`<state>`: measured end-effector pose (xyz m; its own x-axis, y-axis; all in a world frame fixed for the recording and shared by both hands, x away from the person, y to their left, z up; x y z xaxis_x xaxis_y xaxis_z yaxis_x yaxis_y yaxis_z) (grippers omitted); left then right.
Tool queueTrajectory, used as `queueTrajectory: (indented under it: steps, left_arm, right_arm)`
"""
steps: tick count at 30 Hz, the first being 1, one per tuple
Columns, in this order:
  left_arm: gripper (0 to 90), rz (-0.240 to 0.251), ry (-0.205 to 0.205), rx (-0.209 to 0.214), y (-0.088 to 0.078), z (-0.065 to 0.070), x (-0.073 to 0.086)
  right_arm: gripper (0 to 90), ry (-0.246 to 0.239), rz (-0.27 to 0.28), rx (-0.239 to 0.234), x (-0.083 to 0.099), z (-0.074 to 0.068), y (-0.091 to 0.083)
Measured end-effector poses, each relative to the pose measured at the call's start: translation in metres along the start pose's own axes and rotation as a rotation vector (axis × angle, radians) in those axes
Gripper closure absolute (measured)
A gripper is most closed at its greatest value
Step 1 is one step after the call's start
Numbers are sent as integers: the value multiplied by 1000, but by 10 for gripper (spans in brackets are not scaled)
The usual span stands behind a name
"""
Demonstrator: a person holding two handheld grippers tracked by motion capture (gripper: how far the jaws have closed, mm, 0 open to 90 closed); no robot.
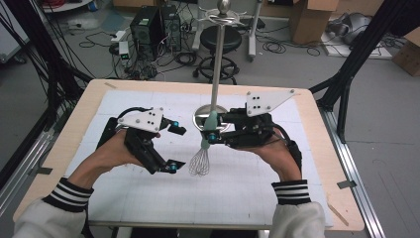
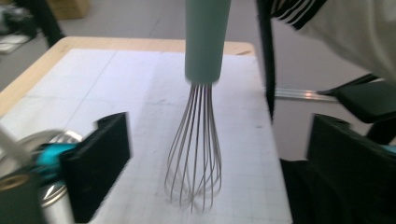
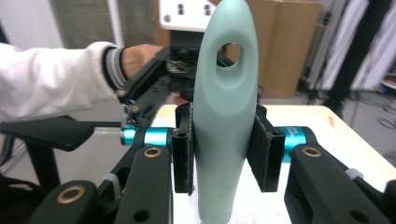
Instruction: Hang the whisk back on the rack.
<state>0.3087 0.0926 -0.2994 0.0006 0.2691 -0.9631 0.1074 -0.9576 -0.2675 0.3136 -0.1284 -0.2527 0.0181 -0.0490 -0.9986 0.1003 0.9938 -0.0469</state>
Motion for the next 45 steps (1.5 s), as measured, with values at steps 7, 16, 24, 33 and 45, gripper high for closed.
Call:
queueTrajectory:
  steps: [7, 16, 24, 33, 45]
  left_arm:
    - [16, 4, -19, -90, -20, -4, 8]
    - [17, 29, -31, -151, -47, -5, 23]
    - [17, 50, -54, -194, -66, -2, 41]
    - [17, 90, -47, -242, -91, 3, 54]
    - [17, 115, -76, -280, -107, 3, 88]
  right_arm:
    - [660, 26, -28, 88, -4, 9, -11]
    - [660, 62, -53, 195, -11, 26, -26]
    - [660, 65, -87, 250, -20, 40, -38]
    - [660, 79, -102, 318, -27, 54, -51]
    - [659, 99, -136, 383, -37, 83, -70]
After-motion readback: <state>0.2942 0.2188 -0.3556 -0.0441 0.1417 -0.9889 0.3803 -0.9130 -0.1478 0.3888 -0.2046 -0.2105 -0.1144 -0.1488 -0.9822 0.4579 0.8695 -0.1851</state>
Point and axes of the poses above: each handheld gripper's, and its own axes: y roughly forward along the jaws, x roughly out of its underside, z roughly to its right, the point moved 4 cm from there along y, roughly forward along the jaws, and after that the axes turned 11 degrees about z, right-handed, at the moved point
